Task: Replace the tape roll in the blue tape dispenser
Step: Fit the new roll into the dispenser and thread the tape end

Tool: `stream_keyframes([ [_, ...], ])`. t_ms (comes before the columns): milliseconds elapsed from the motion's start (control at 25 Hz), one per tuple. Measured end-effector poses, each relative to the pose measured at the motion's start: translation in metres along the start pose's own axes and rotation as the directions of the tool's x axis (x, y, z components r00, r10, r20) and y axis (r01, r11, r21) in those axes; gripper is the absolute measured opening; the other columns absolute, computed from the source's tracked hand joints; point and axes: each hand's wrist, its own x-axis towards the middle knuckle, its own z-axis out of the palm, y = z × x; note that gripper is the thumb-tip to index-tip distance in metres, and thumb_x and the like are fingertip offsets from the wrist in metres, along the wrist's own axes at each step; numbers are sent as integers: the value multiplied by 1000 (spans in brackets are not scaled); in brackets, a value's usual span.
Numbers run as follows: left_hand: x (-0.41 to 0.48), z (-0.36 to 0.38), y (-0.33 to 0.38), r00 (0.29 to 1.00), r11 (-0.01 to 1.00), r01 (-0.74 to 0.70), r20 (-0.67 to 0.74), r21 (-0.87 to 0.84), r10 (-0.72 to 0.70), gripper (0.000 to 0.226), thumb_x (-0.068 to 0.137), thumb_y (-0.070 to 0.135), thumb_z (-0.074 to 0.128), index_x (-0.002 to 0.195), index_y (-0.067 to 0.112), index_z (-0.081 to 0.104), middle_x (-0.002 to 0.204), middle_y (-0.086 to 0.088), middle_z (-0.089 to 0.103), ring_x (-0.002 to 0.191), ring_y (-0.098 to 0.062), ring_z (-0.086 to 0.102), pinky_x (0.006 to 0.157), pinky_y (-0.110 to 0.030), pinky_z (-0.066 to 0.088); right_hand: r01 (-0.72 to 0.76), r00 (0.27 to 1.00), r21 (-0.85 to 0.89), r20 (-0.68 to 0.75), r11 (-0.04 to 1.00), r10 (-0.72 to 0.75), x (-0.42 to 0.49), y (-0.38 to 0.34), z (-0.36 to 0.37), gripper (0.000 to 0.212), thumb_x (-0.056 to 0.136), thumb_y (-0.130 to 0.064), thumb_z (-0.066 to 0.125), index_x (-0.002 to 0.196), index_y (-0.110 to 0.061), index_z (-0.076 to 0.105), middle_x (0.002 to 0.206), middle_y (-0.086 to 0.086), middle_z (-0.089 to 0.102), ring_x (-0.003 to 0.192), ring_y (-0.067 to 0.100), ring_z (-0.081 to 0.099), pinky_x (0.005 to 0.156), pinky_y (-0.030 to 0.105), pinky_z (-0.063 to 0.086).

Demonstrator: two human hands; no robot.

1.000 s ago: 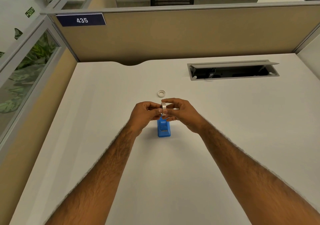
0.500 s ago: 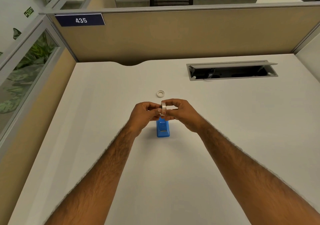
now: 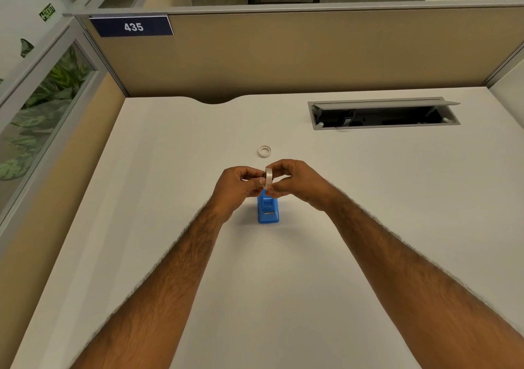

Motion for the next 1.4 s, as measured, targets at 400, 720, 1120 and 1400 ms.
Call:
stream_keyframes([
  [400,10,2,-25,1000,996,15,-7,91,-15,24,89,9,71,112,15,73,102,-1,73,94,-20,72,79,-28,61,38,998,-448,-29,893,-57,13,13,4,44,77,-13,82,115,-16,59,117,1,64,104,19,62,82,26,53],
  [720,5,0,-53,997,961,50,-75,274,-30,39,90,17,72,128,21,63,116,6,64,90,-6,63,69,-13,48,23,998,-515,-42,857,-52,21,39,10,48,78,-18,81,119,-23,58,127,-2,54,104,13,59,69,12,46],
  [1120,5,5,-58,996,948,90,-52,306,-78,39,91,17,71,129,15,63,129,-6,65,114,-23,63,101,-45,53,-4,999,-530,-42,848,-21,31,47,15,48,80,-14,79,123,-16,57,131,5,55,108,20,59,81,22,46],
  [1400,8,8,-55,995,946,97,-56,310,-84,39,90,15,72,128,13,64,128,-6,66,114,-24,63,101,-46,52,-26,999,-532,-51,846,-1,36,54,19,47,79,-17,80,121,-17,59,130,6,56,103,17,55,82,24,43],
])
